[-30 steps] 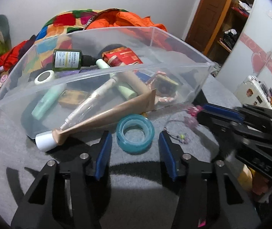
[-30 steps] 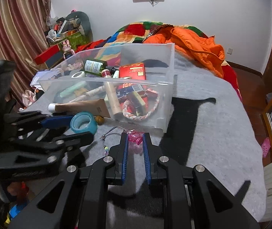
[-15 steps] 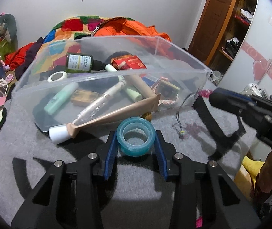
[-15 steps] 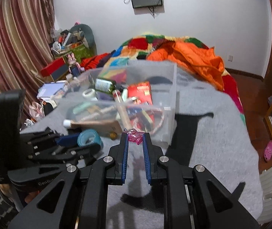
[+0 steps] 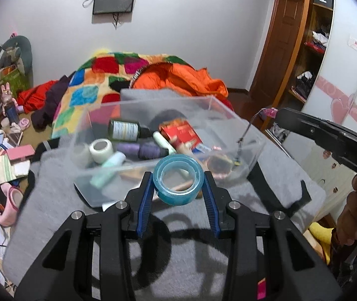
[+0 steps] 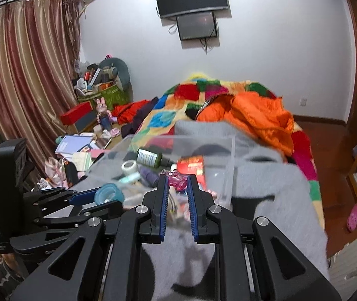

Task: Organize objects
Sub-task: 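Grasp the blue tape roll with left tool while right tool grasps the pink keychain, then lower the tape roll and keychain into the clear box and open both tools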

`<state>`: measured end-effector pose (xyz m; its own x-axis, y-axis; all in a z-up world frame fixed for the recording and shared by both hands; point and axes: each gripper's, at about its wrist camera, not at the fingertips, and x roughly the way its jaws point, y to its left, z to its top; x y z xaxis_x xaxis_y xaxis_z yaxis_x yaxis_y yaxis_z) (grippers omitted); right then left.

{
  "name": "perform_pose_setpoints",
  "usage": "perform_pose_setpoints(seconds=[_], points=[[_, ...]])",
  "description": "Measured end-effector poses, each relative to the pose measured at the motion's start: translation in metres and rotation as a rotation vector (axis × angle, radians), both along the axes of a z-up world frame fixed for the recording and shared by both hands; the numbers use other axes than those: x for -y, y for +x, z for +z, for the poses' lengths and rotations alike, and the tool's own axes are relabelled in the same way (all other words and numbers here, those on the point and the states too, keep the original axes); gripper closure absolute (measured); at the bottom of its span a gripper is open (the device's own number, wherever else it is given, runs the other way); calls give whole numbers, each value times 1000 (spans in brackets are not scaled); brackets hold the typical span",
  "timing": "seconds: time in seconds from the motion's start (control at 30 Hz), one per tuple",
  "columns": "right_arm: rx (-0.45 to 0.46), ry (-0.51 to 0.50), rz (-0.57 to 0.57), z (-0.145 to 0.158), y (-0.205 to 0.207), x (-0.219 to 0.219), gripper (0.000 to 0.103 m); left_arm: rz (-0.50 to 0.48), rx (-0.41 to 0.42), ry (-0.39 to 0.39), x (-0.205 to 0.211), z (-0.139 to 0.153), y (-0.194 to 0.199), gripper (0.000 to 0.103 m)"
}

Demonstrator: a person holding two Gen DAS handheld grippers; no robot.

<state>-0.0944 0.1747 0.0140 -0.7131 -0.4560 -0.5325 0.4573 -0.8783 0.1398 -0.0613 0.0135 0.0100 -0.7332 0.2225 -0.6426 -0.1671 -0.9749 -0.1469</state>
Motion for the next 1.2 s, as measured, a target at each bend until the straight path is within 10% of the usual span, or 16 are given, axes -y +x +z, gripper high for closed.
perform_pose_setpoints(seconds=[0.37, 1.2], points=[[-64, -6, -42, 19, -19, 1, 89, 32, -70, -2, 14, 29, -20, 64], [149, 100, -26, -61, -67, 27, 89, 3, 86, 12, 11, -19, -72, 64]])
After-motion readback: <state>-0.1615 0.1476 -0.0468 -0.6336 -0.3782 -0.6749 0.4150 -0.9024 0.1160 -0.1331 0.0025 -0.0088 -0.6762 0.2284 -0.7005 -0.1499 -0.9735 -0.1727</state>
